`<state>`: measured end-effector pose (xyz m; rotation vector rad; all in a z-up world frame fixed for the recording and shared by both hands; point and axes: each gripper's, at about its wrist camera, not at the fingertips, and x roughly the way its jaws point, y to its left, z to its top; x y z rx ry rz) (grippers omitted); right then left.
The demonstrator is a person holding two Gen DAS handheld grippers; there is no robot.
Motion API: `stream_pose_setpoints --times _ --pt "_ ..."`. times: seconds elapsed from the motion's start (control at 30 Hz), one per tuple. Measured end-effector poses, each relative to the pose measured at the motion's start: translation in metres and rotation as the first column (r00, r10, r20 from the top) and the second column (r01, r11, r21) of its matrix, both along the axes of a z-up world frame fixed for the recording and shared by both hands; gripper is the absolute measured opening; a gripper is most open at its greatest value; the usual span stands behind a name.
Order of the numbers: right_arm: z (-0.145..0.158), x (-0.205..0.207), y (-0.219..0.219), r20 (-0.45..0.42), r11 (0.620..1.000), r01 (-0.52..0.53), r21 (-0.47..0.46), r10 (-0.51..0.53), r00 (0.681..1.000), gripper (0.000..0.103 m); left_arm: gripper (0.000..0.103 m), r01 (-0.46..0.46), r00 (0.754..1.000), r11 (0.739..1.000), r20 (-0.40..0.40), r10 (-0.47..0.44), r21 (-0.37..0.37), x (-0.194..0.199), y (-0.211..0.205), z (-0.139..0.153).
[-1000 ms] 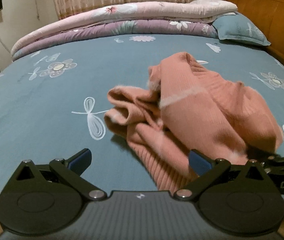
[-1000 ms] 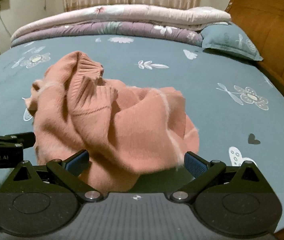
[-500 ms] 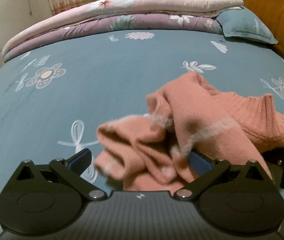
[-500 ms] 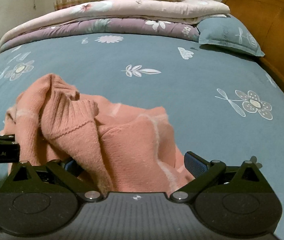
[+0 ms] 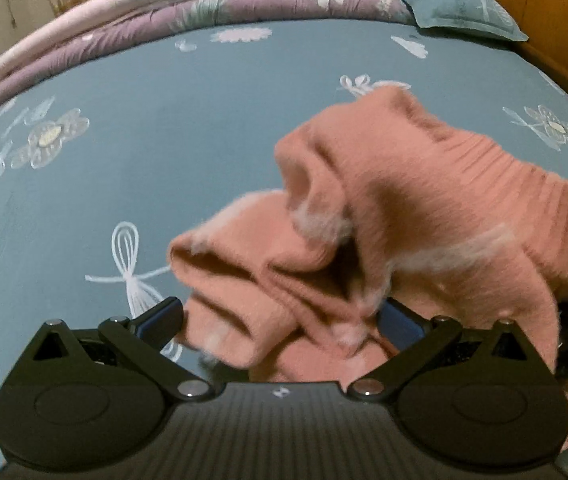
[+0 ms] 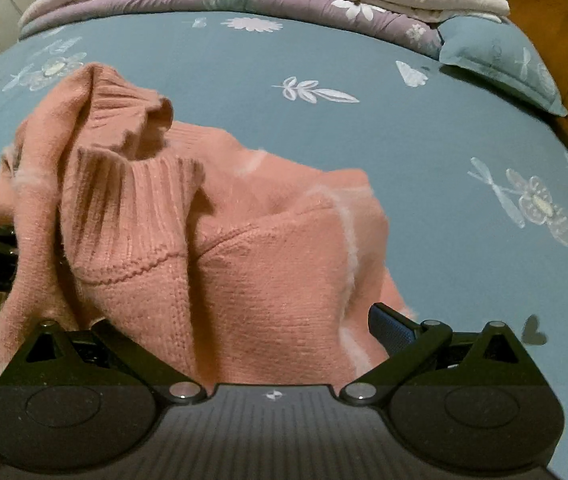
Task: Fold clothes
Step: 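Move both grippers down toward the crumpled pink sweater, then close the left gripper on the sweater body while the right gripper grasps another fold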
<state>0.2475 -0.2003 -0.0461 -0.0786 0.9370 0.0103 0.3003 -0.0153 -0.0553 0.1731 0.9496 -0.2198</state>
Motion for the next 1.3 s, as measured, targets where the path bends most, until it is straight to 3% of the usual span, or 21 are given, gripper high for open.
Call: stream_pose_setpoints --times 0.13,0.23,0.33,0.47,0.67,0.83,0.97,1.23,1.3 --pt "-0.004 -0.001 0.000 0.018 1.000 -0.006 -0.007 0.006 1.000 0.103 0.103 -0.016 0.996 0.998 -0.086 0.011 -0.056 0.006 0.014 -0.016" --pt "-0.007 -0.006 0.002 0.043 1.000 -0.010 -0.020 0.010 0.999 0.103 0.103 0.006 0.997 0.997 -0.080 -0.013 -0.079 0.007 0.019 -0.018" --pt "-0.006 -0.009 0.007 0.053 0.997 -0.017 -0.078 0.021 0.998 0.103 0.102 0.076 0.997 0.997 -0.023 -0.077 -0.028 0.000 0.015 -0.008" --pt "0.007 -0.020 0.017 0.105 0.982 0.025 -0.186 -0.005 0.994 0.103 0.102 0.186 0.979 0.982 0.080 -0.188 0.038 -0.016 0.020 0.014" --pt "0.026 -0.024 0.032 0.182 0.940 0.105 -0.324 -0.047 0.982 0.103 0.102 0.283 0.940 0.958 0.186 -0.286 0.042 -0.004 0.036 0.040" --pt "0.051 -0.021 0.025 0.233 0.925 0.212 -0.316 -0.141 0.962 0.103 0.102 0.368 0.910 0.929 0.193 -0.367 0.032 0.022 0.025 0.038" --pt "0.055 -0.019 0.028 0.218 0.926 0.203 -0.318 -0.137 0.966 0.103 0.103 0.414 0.896 0.910 0.173 -0.409 0.003 0.032 0.018 0.029" --pt "0.039 -0.020 0.036 0.173 0.923 0.141 -0.358 -0.083 0.981 0.103 0.103 0.439 0.895 0.893 0.135 -0.425 -0.101 0.051 0.028 0.013" --pt "0.035 -0.018 0.034 0.166 0.919 0.118 -0.377 -0.058 0.984 0.103 0.103 0.412 0.908 0.908 0.111 -0.403 -0.075 0.047 0.033 0.010"
